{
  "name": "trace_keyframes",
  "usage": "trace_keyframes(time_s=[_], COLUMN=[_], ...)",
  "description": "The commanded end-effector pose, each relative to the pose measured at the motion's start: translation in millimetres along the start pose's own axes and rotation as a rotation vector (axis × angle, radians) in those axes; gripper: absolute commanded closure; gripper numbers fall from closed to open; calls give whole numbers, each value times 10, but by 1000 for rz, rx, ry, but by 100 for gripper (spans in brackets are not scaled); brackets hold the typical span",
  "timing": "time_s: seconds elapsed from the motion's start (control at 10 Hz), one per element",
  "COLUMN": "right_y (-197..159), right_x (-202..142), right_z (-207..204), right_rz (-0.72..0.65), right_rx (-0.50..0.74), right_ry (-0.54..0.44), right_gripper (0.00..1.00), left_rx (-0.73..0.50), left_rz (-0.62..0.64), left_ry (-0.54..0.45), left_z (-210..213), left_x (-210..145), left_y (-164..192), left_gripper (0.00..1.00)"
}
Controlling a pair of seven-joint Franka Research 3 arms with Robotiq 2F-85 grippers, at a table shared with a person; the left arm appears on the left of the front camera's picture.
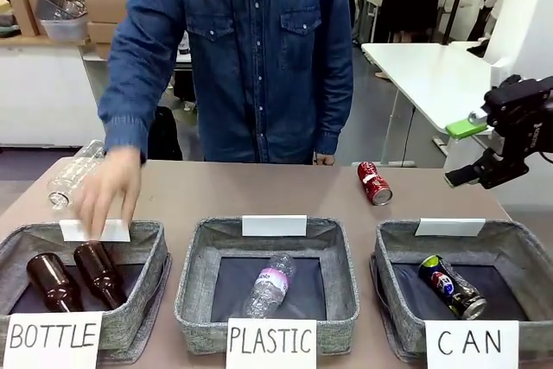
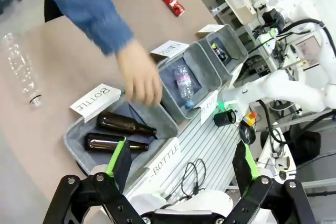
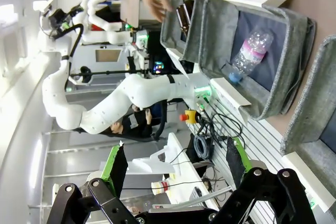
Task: Sort the can waste into the basket.
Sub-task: Pick up the can waste from the table and place it in the right Fabric basket.
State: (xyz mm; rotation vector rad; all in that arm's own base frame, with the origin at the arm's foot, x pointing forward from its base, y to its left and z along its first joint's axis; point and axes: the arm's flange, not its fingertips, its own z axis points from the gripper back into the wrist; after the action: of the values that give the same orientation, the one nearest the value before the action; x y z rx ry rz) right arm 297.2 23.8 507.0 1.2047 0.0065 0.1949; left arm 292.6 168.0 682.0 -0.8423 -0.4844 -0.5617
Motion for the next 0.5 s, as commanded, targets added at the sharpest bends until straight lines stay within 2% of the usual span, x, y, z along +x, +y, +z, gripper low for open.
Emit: trace_keyframes(time_s=[0.0,0.2,0.3,0.4], right_y=[-2,-2,-2,-2], right_x=[-2,-2,-2,-2], right_z=[-2,-2,-2,-2], right_rz=[6,6,6,6], right_rx=[-11,-11,-11,-11], right_ry=[-1,-1,-1,-1], right_gripper=[0,0,0,0], left_rx=[-14,-23,2,23], left_rz=[17,21,44,59], left_ry=[17,29,46,107], left_z=[-55,-188,-470,-815], left_x=[62,80,107,117], left_y=[-8,-29,-76,-83], left_gripper=[0,0,0,0])
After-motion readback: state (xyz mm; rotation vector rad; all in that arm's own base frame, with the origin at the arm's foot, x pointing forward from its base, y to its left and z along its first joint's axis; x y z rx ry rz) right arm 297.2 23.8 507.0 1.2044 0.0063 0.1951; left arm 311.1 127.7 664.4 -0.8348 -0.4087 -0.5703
